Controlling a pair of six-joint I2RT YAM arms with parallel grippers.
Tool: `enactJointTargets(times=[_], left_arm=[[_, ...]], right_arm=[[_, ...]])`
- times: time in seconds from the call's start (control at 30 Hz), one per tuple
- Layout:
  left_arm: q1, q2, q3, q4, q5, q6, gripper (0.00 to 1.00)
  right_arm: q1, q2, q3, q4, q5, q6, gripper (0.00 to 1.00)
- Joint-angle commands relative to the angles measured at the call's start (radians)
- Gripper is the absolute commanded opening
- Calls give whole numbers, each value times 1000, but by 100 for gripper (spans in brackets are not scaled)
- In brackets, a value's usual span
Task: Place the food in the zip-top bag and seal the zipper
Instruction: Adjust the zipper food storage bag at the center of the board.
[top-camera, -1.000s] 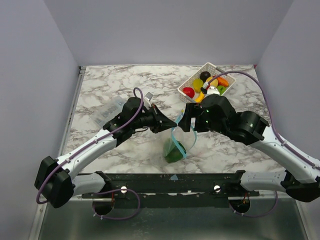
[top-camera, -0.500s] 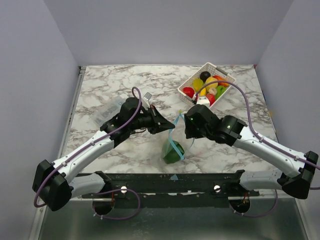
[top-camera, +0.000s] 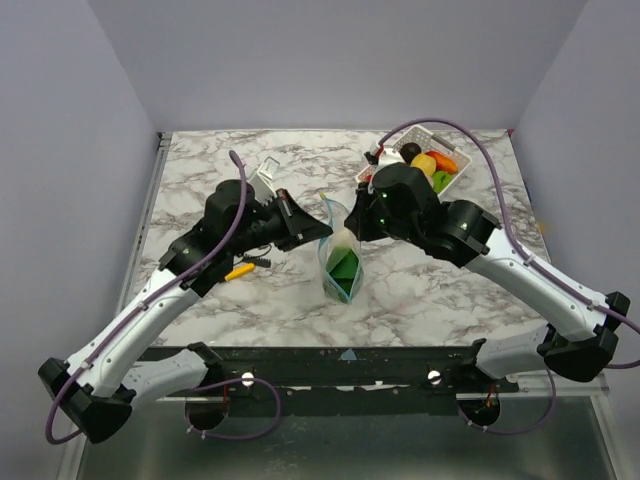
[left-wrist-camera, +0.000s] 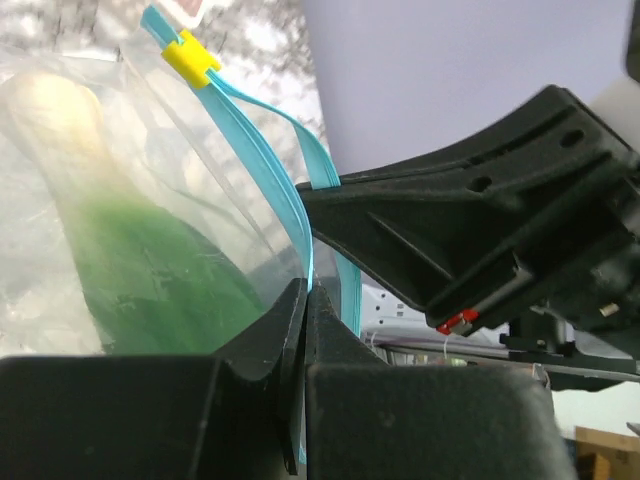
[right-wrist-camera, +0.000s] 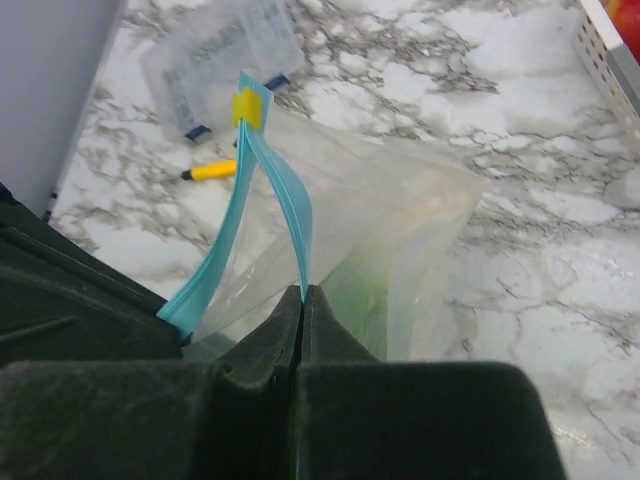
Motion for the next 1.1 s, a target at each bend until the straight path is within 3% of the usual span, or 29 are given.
enactJointTargets(times=[0.0, 0.13, 0.27, 0.5, 0.83, 1.07], left_arm=[[2, -76, 43, -78, -107, 51, 0], [74, 23, -37, -25, -87, 100, 0], [180, 171, 36, -115, 105, 174, 0], [124, 1, 191, -147, 70, 172, 0], [131, 86, 17, -162, -21, 241, 0], [130, 57, 140, -237, -46, 373, 0]], right_arm=[[-1, -15, 33, -14, -106, -3, 0], [-4, -38, -149, 186, -60, -13, 0], [-7, 52, -51, 148, 28, -64, 0], [-7, 43, 157, 115, -89, -83, 0], [-9, -25, -234, 366, -31, -23, 0], [-9, 88, -51, 304, -100, -24, 0]])
